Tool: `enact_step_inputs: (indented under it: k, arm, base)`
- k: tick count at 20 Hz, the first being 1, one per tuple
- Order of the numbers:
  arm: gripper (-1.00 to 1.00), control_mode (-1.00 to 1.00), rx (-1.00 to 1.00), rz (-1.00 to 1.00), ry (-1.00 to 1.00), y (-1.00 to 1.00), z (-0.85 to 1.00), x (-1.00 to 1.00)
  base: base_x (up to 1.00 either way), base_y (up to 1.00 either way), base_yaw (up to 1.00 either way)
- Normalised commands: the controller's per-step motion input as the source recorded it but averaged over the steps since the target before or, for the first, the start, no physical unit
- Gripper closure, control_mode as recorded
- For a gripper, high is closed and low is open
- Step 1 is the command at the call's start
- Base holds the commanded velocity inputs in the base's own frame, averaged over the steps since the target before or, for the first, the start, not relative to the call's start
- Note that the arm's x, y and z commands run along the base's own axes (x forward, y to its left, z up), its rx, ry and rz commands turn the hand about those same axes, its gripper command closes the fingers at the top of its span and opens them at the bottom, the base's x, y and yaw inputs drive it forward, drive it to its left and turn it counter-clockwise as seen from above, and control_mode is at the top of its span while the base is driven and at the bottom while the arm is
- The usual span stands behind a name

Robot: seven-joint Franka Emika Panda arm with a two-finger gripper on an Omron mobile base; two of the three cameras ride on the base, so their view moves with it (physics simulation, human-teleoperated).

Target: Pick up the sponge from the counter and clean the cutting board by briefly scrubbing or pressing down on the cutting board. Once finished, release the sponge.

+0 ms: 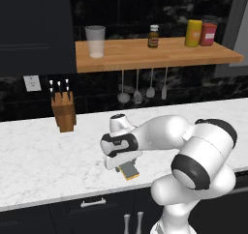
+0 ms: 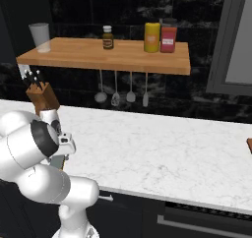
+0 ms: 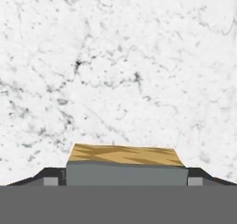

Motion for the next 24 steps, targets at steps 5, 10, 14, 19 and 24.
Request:
enact_step_inputs:
  k: [5, 10, 14, 19, 24]
  arm:
    - [1.00, -1.00, 0.03, 0.00, 0.00, 0.00, -0.03, 0.00]
    - [1.00, -1.00, 0.02, 0.00, -0.01, 0.00, -0.02, -0.05]
    - [1.00, -1.00, 0.00, 0.00, 0.00, 0.00, 0.01, -0.04]
    - [1.00, -1.00, -0.04, -0.05, 0.00, -0.20, 0.41, -0.02]
    - [1.00, -1.00, 0.00, -0.10, 0.00, -0.89, 0.76, -0.01]
  base:
    - [0.00, 0.00, 0.00]
    - [0.00, 0.00, 0.00]
    - [0.00, 0.00, 0.00]
    - [0.00, 0.00, 0.00]
    - [0.00, 0.00, 0.00]
